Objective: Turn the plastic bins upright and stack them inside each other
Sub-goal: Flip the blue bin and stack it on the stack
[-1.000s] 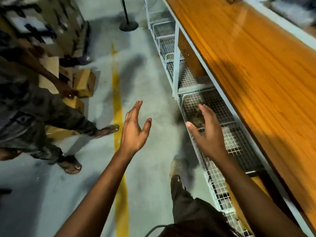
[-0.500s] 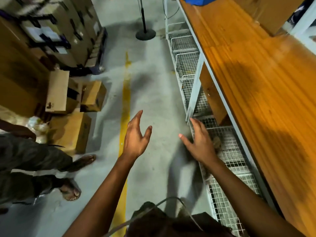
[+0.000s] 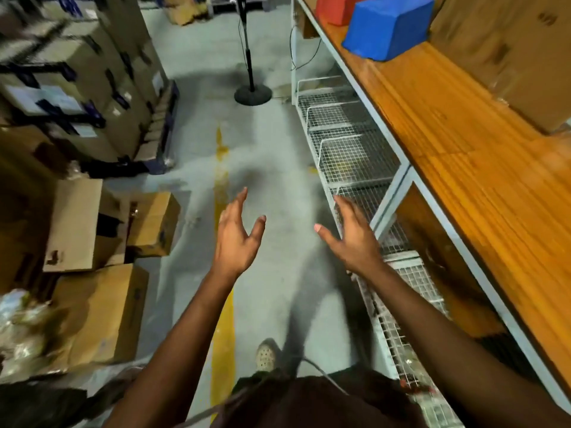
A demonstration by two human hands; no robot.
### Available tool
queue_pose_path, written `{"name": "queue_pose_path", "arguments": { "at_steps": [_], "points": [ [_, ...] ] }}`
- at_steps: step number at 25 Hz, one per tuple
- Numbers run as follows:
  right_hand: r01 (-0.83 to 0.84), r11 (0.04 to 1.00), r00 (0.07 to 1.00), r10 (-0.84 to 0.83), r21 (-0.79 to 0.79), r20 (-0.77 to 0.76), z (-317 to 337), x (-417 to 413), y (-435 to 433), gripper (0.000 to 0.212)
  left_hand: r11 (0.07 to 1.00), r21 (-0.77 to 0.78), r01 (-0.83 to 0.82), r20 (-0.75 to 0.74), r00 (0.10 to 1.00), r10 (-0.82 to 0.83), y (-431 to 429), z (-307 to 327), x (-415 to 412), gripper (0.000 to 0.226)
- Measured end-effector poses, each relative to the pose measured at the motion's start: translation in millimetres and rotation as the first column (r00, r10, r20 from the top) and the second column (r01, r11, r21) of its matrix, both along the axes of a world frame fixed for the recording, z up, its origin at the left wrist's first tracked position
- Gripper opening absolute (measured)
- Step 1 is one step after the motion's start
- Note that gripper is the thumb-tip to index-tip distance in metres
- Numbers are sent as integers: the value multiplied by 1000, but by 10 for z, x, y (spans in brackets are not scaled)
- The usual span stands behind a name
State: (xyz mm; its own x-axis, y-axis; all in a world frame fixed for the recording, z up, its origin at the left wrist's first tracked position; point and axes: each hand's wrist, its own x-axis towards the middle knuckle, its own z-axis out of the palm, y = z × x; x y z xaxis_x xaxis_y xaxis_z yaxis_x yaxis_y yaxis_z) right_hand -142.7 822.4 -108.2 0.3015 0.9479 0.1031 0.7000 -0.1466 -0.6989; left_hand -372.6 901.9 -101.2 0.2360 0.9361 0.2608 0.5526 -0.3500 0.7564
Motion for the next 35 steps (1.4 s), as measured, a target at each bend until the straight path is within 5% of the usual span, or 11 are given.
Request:
{"name": "queue_pose_path", "arguments": {
  "at_steps": [10, 21, 29, 35],
  "points": [
    [49, 996, 999, -50, 71, 3, 284, 39, 2408, 84, 989, 110, 103, -2, 995, -103, 2611, 287, 102, 61],
    [173, 964, 983, -158, 201, -91, 447, 1296, 5118, 78, 968, 110, 227, -35, 974, -224, 5556, 550, 1571, 61],
    [343, 864, 939, -328, 368, -106, 848, 2263, 6210, 66, 920, 136, 367, 33, 927, -374, 7025, 878, 2787, 61],
    [554, 704, 812, -576, 444, -99, 993, 2996, 6759, 62, 795, 184, 578, 34, 805, -592, 7928, 981, 3790, 59]
  ]
}}
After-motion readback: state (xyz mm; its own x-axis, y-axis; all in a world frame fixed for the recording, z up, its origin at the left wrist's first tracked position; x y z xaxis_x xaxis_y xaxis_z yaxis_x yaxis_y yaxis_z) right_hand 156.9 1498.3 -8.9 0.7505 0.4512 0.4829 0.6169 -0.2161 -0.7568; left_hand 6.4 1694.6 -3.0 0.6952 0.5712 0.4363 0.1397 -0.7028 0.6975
